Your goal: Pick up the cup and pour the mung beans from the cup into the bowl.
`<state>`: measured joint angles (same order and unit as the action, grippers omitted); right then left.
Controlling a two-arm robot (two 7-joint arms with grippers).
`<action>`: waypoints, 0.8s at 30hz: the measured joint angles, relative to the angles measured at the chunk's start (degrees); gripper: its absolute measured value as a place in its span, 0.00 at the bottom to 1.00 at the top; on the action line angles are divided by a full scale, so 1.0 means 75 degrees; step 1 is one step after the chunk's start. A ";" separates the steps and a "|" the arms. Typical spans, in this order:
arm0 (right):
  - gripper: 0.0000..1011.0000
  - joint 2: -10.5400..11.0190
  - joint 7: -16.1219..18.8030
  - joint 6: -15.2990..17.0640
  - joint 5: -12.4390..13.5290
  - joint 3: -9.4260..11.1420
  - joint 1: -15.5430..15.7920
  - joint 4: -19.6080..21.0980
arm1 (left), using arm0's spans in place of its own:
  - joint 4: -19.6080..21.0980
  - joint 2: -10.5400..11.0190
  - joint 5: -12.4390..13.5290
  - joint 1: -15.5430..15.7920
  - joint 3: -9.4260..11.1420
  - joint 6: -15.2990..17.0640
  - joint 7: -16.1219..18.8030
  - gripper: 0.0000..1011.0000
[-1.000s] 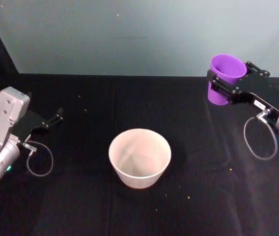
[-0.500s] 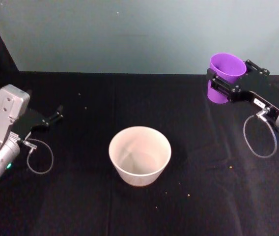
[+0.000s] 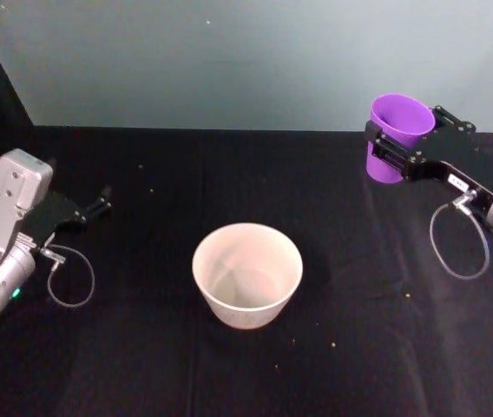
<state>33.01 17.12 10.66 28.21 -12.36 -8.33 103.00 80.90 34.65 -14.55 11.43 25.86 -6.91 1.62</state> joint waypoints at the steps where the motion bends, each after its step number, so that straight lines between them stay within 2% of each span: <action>1: 0.72 0.0000 0.0001 0.0000 0.0000 0.0000 0.0000 -0.0001 | 0.0000 0.0000 0.0000 0.0000 0.0000 0.0000 0.0000 0.99; 24: 0.72 0.0000 0.0003 0.0000 0.0000 0.0000 0.0000 -0.0001 | 0.0000 0.0000 0.0000 0.0000 0.0000 0.0000 0.0000 0.99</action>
<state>33.01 17.15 10.66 28.21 -12.36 -8.33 102.99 80.90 34.64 -14.55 11.43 25.86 -6.91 1.62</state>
